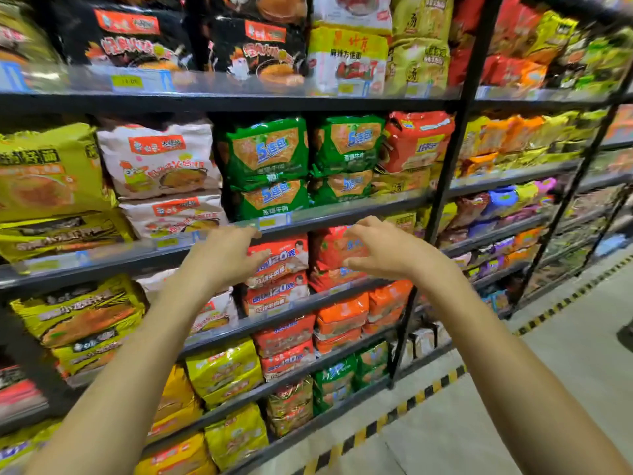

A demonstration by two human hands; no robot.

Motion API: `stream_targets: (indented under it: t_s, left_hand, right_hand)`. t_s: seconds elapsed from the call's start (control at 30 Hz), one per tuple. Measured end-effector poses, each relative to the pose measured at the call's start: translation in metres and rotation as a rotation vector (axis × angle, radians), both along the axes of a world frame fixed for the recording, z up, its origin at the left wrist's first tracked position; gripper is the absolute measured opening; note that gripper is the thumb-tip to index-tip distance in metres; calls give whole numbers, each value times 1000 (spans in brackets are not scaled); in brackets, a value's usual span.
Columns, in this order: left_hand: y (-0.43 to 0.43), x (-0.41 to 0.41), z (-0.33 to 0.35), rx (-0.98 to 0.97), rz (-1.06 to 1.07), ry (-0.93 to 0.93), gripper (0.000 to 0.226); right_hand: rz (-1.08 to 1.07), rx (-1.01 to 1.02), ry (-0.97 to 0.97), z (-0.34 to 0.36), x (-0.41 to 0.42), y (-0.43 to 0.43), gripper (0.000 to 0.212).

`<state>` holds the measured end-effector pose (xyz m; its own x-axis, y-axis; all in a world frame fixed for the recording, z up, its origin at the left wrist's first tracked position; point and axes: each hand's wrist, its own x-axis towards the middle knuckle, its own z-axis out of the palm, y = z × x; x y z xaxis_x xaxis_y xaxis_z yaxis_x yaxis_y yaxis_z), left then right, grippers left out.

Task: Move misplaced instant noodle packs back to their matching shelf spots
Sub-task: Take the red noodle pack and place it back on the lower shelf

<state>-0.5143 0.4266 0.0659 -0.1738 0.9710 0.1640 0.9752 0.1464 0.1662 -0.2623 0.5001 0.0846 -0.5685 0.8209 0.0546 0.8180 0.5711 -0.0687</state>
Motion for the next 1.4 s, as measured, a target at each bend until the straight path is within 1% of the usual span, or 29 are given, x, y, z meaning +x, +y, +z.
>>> stream_targets:
  t_s: [0.23, 0.33, 0.43, 0.57, 0.67, 0.8, 1.0, 1.1, 1.23, 1.4]
  left_hand:
    - [9, 66, -2, -56, -74, 53, 54]
    - [25, 86, -1, -82, -105, 71, 52]
    - [48, 105, 2, -63, -136, 87, 54]
    - [79, 132, 8, -40, -156, 117, 52]
    - [102, 147, 4, -21, -158, 144, 51]
    - [129, 163, -11, -110, -167, 206, 47]
    - [170, 186, -21, -137, -152, 237, 50]
    - [195, 200, -26, -106, -146, 258, 50]
    - [232, 223, -31, -27, -108, 283, 55]
    - [287, 260, -31, 0, -11, 287, 53]
  right_hand:
    - [-68, -46, -15, -8, 74, -9, 66]
    - [-80, -44, 27, -9, 98, -2, 66]
    - [-111, -34, 36, -10, 118, 12, 65]
    - [-162, -45, 8, -8, 137, 44, 65]
    - [-162, -36, 27, -8, 145, 71, 63]
    - [-161, -24, 43, -17, 150, 104, 62]
    - [-154, -46, 37, -35, 169, 152, 66]
    - [-143, 2, 42, -40, 182, 179, 63]
    - [-124, 53, -1, -43, 202, 222, 58]
    - [-74, 87, -44, -38, 233, 287, 58]
